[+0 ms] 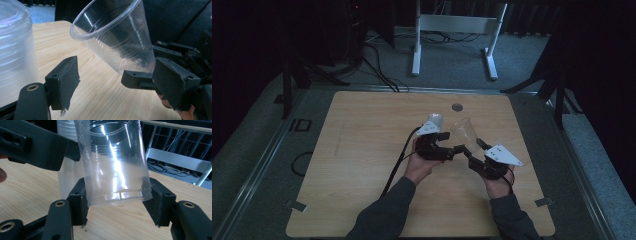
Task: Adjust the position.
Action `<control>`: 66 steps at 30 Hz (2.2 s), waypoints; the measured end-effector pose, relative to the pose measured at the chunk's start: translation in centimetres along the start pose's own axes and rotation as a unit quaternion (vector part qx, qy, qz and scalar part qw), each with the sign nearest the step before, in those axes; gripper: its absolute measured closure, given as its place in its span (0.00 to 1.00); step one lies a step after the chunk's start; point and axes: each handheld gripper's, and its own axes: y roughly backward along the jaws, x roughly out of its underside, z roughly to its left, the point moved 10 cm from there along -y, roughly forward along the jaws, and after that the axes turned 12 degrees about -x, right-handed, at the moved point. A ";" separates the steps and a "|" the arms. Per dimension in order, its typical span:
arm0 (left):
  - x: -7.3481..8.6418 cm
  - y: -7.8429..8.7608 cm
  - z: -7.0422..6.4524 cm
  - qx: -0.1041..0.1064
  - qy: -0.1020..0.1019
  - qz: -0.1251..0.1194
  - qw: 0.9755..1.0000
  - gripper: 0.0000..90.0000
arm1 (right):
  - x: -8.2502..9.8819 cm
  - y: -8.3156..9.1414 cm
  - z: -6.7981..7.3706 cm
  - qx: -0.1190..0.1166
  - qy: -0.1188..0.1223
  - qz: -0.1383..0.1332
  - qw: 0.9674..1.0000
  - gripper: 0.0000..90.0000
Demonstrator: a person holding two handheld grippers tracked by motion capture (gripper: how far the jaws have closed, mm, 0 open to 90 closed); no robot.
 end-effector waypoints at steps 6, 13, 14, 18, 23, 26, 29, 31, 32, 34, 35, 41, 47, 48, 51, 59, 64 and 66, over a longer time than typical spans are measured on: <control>-0.4 -0.3 -0.2 0.001 0.010 -0.004 1.000 0.21 | 0.1 0.0 0.2 -0.003 0.000 -0.004 1.000 0.47; -0.9 -0.8 -0.3 0.009 0.032 -0.011 0.999 0.21 | 0.0 -0.1 0.3 -0.004 0.000 -0.009 1.000 0.47; -0.9 -0.9 -0.4 0.010 0.039 -0.012 0.999 0.21 | -0.1 -0.1 0.3 -0.004 0.000 -0.010 1.000 0.47; -1.2 -1.2 -0.5 0.011 0.055 -0.017 0.998 0.20 | 0.0 -0.1 0.4 -0.005 0.001 -0.011 1.000 0.47; -1.5 -1.5 -0.7 0.016 0.069 -0.024 0.997 0.20 | 0.0 -0.1 0.4 -0.004 -0.002 -0.014 1.000 0.47; -1.7 -1.7 -0.9 0.016 0.077 -0.027 0.997 0.20 | 0.0 0.0 0.3 -0.003 -0.004 -0.016 1.000 0.47; -1.8 -1.8 -0.9 0.016 0.082 -0.030 0.996 0.20 | 0.0 0.0 0.3 -0.004 -0.005 -0.018 1.000 0.47; -2.0 -1.9 -0.9 0.017 0.088 -0.032 0.995 0.20 | 0.0 0.0 0.3 -0.006 -0.007 -0.019 1.000 0.47; -2.0 -1.9 -0.9 0.017 0.090 -0.033 0.995 0.20 | 0.1 0.0 0.3 -0.006 -0.008 -0.019 1.000 0.47; -2.1 -2.0 -0.9 0.018 0.093 -0.034 0.995 0.20 | 0.1 0.0 0.3 -0.006 -0.007 -0.018 1.000 0.47; -2.1 -2.0 -0.9 0.018 0.096 -0.036 0.995 0.20 | 0.1 0.0 0.3 -0.006 -0.007 -0.018 1.000 0.47; -2.3 -2.4 -1.0 0.022 0.112 -0.041 0.993 0.20 | 0.2 0.0 0.3 -0.006 -0.009 -0.018 1.000 0.47; -2.6 -2.3 -1.1 0.019 0.116 -0.050 0.992 0.26 | 0.2 0.0 0.1 -0.005 -0.011 -0.019 1.000 0.47; -2.6 -2.3 -1.1 0.018 0.115 -0.051 0.992 0.27 | 0.2 0.0 0.1 -0.005 -0.011 -0.019 1.000 0.47; -2.5 -2.3 -1.1 0.018 0.114 -0.052 0.992 0.29 | 0.3 0.0 0.1 -0.006 -0.012 -0.019 1.000 0.47; -2.5 -2.2 -1.2 0.017 0.111 -0.057 0.992 0.31 | 0.3 0.0 0.1 -0.007 -0.013 -0.018 1.000 0.47; -2.4 -2.2 -1.2 0.015 0.105 -0.057 0.993 0.32 | 0.4 -0.1 0.1 -0.010 -0.013 -0.016 1.000 0.46; -2.5 -2.1 -1.3 0.014 0.103 -0.058 0.993 0.32 | 0.4 -0.1 0.1 -0.010 -0.013 -0.015 1.000 0.46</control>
